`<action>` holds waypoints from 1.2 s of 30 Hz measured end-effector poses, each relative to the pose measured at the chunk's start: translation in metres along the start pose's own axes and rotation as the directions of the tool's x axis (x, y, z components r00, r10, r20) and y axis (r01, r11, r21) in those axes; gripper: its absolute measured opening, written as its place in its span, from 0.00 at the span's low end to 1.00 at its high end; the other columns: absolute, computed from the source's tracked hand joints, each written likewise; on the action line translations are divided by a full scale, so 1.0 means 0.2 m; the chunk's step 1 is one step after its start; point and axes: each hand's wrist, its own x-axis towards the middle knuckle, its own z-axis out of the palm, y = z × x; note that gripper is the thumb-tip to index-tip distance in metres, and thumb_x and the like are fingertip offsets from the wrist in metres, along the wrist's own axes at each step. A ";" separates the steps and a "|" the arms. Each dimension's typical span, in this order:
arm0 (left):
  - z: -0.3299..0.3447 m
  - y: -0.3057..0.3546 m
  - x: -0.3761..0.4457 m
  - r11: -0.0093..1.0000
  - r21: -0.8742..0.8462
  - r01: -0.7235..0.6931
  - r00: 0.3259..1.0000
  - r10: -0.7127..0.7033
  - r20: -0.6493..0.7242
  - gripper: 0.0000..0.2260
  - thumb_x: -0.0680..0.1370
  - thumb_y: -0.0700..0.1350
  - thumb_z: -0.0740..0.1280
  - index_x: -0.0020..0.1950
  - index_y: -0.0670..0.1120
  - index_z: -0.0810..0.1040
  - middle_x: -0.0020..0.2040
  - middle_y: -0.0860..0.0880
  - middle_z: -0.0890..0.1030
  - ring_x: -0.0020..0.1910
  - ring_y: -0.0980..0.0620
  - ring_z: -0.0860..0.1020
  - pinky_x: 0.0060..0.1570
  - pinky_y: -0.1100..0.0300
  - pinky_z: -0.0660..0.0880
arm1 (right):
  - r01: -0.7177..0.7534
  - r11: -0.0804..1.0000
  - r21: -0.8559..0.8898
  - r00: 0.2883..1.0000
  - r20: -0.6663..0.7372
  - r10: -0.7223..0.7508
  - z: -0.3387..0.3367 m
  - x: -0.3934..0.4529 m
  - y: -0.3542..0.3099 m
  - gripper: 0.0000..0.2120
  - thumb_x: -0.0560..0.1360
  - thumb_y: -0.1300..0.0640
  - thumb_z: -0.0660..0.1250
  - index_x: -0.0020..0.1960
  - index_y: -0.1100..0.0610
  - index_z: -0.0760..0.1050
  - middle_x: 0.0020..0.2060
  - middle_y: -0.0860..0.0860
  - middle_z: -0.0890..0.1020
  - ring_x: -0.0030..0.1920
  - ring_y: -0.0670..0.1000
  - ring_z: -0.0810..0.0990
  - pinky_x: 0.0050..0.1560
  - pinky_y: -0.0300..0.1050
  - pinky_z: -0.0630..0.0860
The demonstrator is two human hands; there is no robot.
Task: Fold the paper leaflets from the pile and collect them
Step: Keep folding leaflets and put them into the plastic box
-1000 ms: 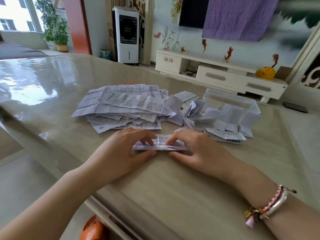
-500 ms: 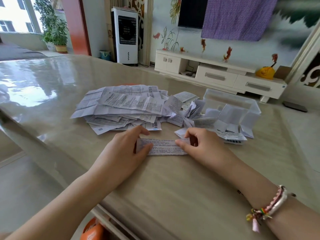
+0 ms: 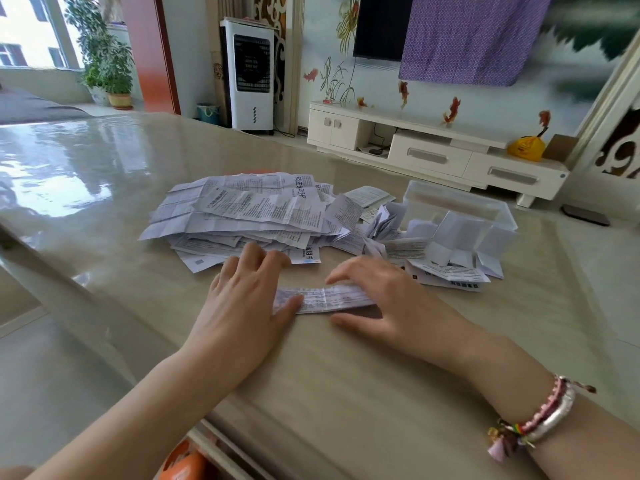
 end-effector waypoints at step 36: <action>-0.01 0.11 0.04 0.677 -0.735 -0.035 0.998 -0.011 -0.057 0.09 0.71 0.30 0.72 0.44 0.43 0.83 0.40 0.50 0.85 0.41 0.56 0.83 0.44 0.68 0.77 | -0.237 0.766 0.598 0.906 -0.149 0.397 -0.06 0.01 -0.05 0.16 0.68 0.56 0.76 0.49 0.49 0.71 0.44 0.46 0.76 0.35 0.38 0.71 0.37 0.28 0.67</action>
